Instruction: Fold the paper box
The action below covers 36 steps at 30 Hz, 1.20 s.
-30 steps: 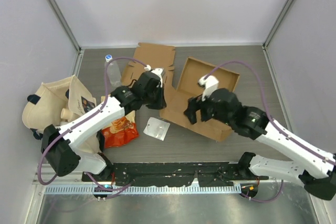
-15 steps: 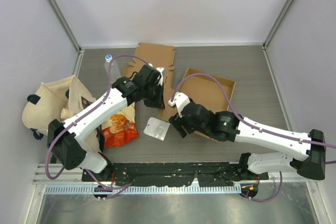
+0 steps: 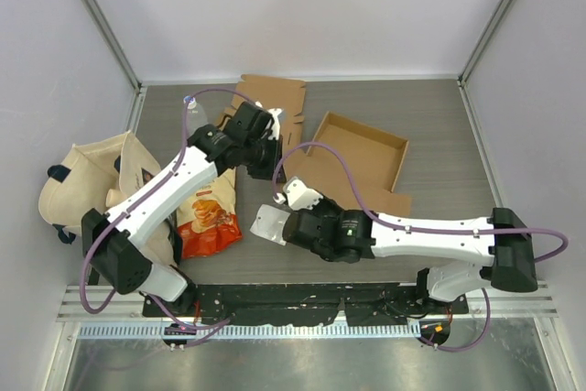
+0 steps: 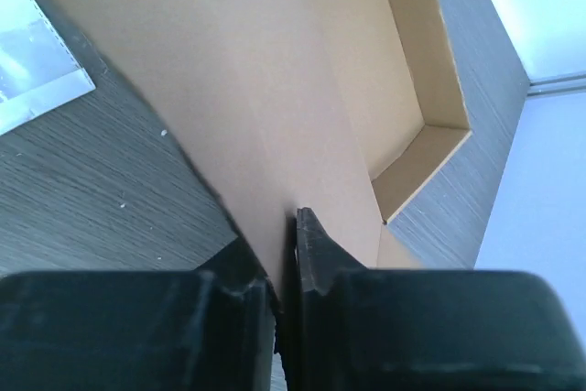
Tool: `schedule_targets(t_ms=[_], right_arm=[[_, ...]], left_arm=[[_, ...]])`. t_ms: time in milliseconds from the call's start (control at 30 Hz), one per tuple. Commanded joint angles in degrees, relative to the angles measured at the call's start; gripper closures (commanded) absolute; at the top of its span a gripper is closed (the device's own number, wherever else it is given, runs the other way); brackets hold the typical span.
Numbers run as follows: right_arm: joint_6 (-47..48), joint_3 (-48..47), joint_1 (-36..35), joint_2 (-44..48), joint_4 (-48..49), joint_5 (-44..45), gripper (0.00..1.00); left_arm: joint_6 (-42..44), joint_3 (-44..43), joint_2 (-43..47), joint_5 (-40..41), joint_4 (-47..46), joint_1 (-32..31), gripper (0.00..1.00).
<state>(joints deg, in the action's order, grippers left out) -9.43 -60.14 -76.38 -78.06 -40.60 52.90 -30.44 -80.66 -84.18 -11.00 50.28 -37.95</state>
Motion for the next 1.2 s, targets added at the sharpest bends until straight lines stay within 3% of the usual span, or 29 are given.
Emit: schedule_targets(t_ms=[0, 67, 133, 167, 200, 267, 333, 467, 533, 633, 800, 867, 1067, 1167], right_arm=[[-8.23, -4.98, 0.88, -2.71, -5.97, 14.94, 0.97], [-10.68, -7.26, 1.67, -2.97, -7.99, 15.73, 0.99], [-15.77, -11.72, 2.98, -2.97, -13.17, 15.83, 0.99], [-18.23, -14.1, 5.6, -3.06, -18.58, 15.39, 0.99], [-23.39, -16.65, 6.93, -3.06, -20.73, 13.82, 0.99], [-27.98, -23.25, 10.36, -2.45, -23.81, 7.76, 0.99], [-31.7, -26.25, 16.15, 0.18, -21.91, -0.9, 0.99], [-37.92, -24.85, 28.1, 4.76, -9.96, -16.93, 0.99], [-45.98, -26.51, 33.48, 3.45, -10.2, -20.02, 0.99], [-56.95, -31.26, 36.03, -1.64, -16.76, -18.98, 0.99], [-71.58, -31.81, 38.41, -3.94, -19.79, -19.5, 0.99], [-74.66, -29.43, 39.9, -2.54, -15.4, -21.25, 0.99], [-80.04, -26.52, 42.8, -2.53, -13.98, -22.93, 0.99], [-82.24, -25.47, 43.07, -2.45, -12.75, -24.43, 0.99]], left_arm=[[4.15, -2.4, 2.78, 4.99, 1.49, 0.16, 0.64], [3.72, 0.76, 9.01, 10.63, -3.92, 0.16, 0.48], [2.58, 6.44, 18.29, 17.56, -9.38, 0.16, 0.42], [2.31, 9.09, 22.09, 18.64, -16.29, 0.16, 0.29], [1.88, 14.17, 24.92, 19.35, -19.57, 0.16, 0.24], [1.0, 19.2, 31.78, 17.61, -29.33, 0.07, 0.2], [-1.01, 25.54, 34.68, 13.06, -36.96, -0.1, 0.23], [0.53, 31.09, 32.35, 6.18, -45.44, -3.25, 0.16], [3.61, 30.57, 29.88, 8.26, -46.76, -8.43, 0.09], [8.8, 28.9, 25.66, 13.46, -49.04, -14.51, 0.07], [14.15, 21.7, 18.81, 15.75, -50.02, -15.75, 0.06], [16.62, 20.55, 17.31, 16.63, -52.73, -15.75, 0.06], [21.38, 17.9, 15.1, 15.32, -56.07, -15.75, 0.11], [23.84, 12.67, 10.98, 15.84, -52.32, -15.83, 0.12]])
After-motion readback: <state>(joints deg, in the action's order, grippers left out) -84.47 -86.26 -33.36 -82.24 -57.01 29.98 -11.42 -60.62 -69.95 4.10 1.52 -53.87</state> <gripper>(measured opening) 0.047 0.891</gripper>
